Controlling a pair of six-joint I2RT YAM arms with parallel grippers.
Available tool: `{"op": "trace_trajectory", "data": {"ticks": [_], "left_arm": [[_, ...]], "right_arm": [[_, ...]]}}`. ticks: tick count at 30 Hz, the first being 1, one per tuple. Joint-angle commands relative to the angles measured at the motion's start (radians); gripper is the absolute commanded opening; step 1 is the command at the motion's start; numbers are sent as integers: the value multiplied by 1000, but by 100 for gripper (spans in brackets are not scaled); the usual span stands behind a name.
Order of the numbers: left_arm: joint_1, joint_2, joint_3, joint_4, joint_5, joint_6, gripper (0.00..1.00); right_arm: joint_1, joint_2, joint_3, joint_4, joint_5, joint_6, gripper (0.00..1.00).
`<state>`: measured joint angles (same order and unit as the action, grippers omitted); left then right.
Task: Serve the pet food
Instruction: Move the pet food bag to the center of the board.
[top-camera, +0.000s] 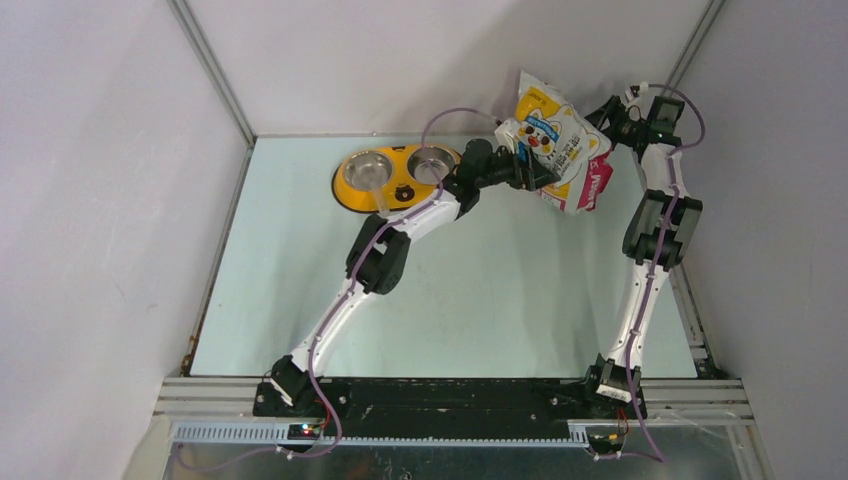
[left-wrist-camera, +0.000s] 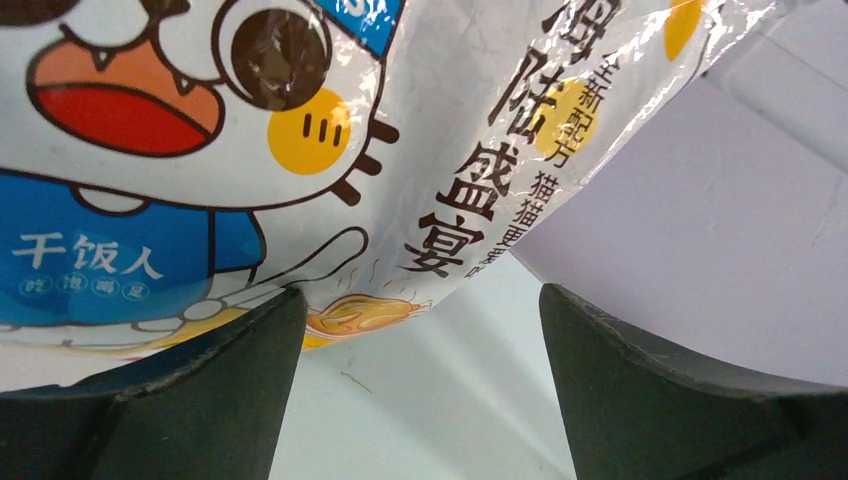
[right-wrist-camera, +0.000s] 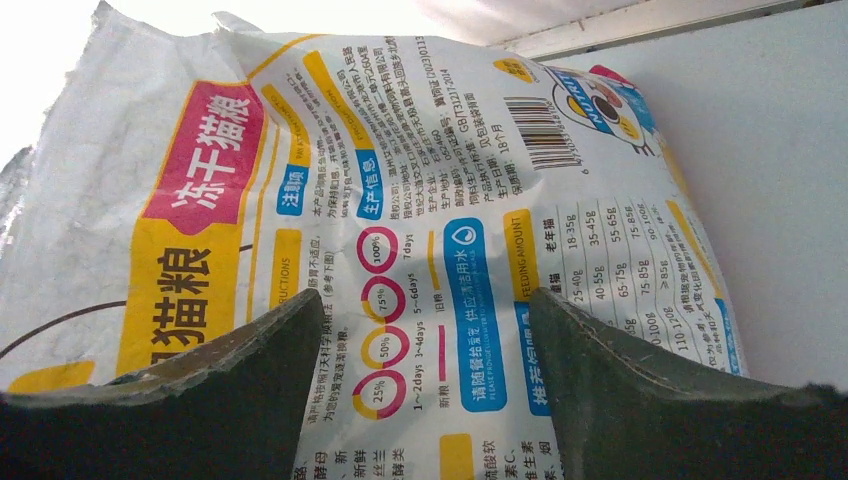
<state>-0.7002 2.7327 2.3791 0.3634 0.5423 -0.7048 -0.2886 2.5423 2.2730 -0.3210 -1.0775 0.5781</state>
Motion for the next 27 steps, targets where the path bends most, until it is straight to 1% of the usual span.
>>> {"op": "trace_trajectory", "data": {"ticks": [1,4,7,10,12,15,18,19,21,24,25,27], "left_arm": [[8,-66,67,109,20,47,92],[14,-65,66,105,28,58,92],[15,-62,66,106,41,62,92],[19,-61,67,104,60,57,92],[25,-63,65,95,72,52,91],[37,-70,65,56,72,80,91],[42,-87,66,-51,53,142,88],[43,-92,66,-79,43,157,87],[43,-111,59,-200,31,200,85],[43,-151,38,-324,5,301,85],[44,-159,37,-394,-21,323,85],[45,-181,37,-477,-69,397,86]], "right_arm": [[148,148,-60,-137,-90,172,80],[152,166,-54,-73,-60,242,80],[150,187,-21,-74,4,274,80],[141,166,-36,-70,100,271,80],[140,158,-34,-108,148,242,79],[145,174,-1,-177,137,191,78],[167,184,17,-286,98,116,76],[172,188,22,-334,95,68,76],[187,193,27,-397,79,3,76],[210,212,51,-479,47,-85,76],[213,225,72,-520,41,-103,76],[220,245,105,-568,26,-145,75]]}}
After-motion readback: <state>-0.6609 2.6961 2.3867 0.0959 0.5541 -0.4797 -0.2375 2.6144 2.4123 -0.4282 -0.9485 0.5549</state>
